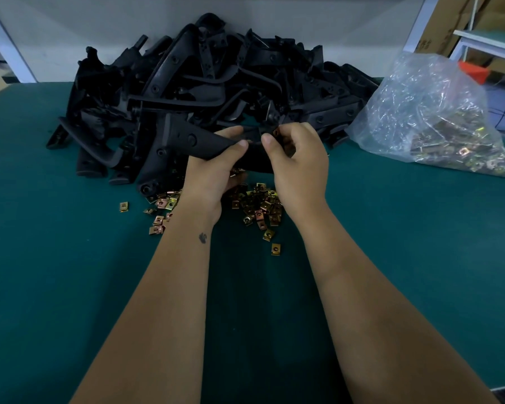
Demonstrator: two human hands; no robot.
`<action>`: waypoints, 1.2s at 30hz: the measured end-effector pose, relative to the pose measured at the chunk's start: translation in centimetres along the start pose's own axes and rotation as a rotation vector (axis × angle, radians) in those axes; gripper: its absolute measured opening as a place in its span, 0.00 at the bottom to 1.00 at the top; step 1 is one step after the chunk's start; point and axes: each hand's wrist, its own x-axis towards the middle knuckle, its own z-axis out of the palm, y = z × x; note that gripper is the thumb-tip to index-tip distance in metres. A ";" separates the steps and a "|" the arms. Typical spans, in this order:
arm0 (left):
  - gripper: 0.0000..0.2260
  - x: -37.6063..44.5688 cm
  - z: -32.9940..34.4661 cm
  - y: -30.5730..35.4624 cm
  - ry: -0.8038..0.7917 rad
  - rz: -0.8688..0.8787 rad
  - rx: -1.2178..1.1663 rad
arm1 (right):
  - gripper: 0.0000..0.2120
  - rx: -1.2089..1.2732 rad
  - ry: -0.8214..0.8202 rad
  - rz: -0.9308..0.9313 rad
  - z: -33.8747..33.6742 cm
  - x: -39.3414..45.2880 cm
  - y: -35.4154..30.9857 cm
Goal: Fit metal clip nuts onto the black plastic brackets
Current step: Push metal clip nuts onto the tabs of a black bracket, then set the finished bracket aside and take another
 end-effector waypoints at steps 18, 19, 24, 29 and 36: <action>0.03 -0.6 1.6 0.2 0.289 -0.034 -0.241 | 0.04 0.526 -0.110 0.369 0.5 -0.7 -1.3; 0.02 -0.8 2.0 0.1 0.284 -0.046 -0.232 | 0.05 0.571 -0.084 0.398 0.5 -0.9 -1.5; 0.12 -2.1 5.2 -0.4 0.322 -0.187 -0.328 | 0.05 0.754 0.101 0.564 -1.4 -1.3 -1.6; 0.12 -4.0 10.0 -0.8 0.131 -0.346 -0.306 | 0.06 0.721 0.371 0.611 -6.2 -1.3 -0.7; 0.11 -10.5 21.2 -2.6 -0.103 -0.454 -0.154 | 0.05 0.553 0.775 0.539 -16.8 -3.1 1.7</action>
